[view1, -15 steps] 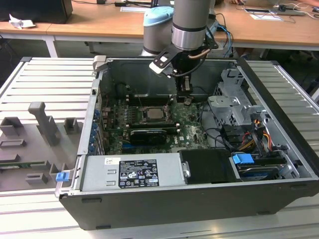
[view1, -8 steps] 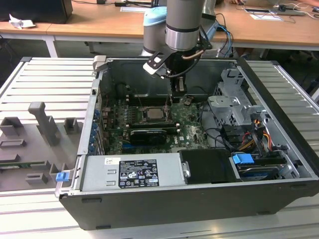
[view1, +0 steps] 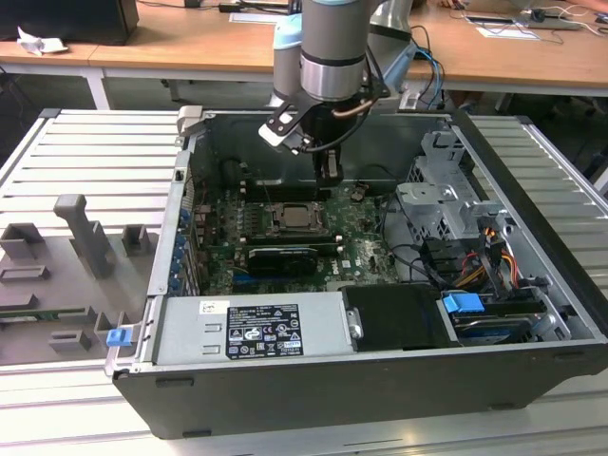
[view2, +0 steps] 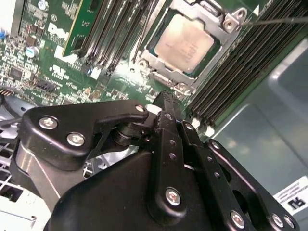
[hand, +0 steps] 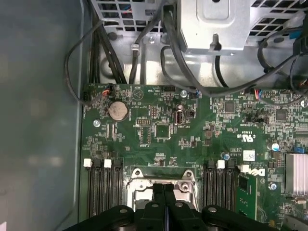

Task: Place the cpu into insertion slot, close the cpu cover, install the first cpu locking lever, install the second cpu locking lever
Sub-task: 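Close the cpu cover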

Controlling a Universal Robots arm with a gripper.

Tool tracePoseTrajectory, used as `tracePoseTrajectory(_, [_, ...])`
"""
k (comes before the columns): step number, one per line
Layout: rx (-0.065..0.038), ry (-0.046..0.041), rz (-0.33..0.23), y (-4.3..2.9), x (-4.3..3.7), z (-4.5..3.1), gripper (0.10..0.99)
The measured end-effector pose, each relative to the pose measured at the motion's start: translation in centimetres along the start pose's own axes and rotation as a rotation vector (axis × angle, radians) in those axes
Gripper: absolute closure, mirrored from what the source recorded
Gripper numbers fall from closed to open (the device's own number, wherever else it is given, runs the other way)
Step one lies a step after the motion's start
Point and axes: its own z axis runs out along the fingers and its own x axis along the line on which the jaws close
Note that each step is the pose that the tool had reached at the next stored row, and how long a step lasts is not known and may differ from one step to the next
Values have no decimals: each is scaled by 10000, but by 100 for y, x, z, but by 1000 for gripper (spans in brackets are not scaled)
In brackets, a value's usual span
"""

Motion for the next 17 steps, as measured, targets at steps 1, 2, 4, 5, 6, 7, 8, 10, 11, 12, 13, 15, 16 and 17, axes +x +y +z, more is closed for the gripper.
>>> tracePoseTrajectory(1, [0,0,-15,-18,0,9,980])
tracePoseTrajectory(2, [0,1,-26,-33,1,16,980])
tracePoseTrajectory(4, [1,2,-51,-72,1,27,980])
tracePoseTrajectory(5, [2,4,-64,-96,2,36,980])
tracePoseTrajectory(6, [9,5,-69,-102,2,54,980])
tracePoseTrajectory(7, [10,4,-80,-106,2,72,980])
tracePoseTrajectory(8, [10,8,-103,-109,1,112,980])
tracePoseTrajectory(10, [8,36,-119,-114,-5,151,980])
tracePoseTrajectory(11, [7,50,-130,-120,-6,165,980])
tracePoseTrajectory(12, [6,65,-142,-138,-8,178,980])
tracePoseTrajectory(13, [6,74,-152,-166,-9,187,980])
tracePoseTrajectory(15, [5,98,-174,-224,-7,196,980])
tracePoseTrajectory(16, [7,106,-174,-226,-8,199,980])
tracePoseTrajectory(17, [2,119,-173,-227,-10,206,980])
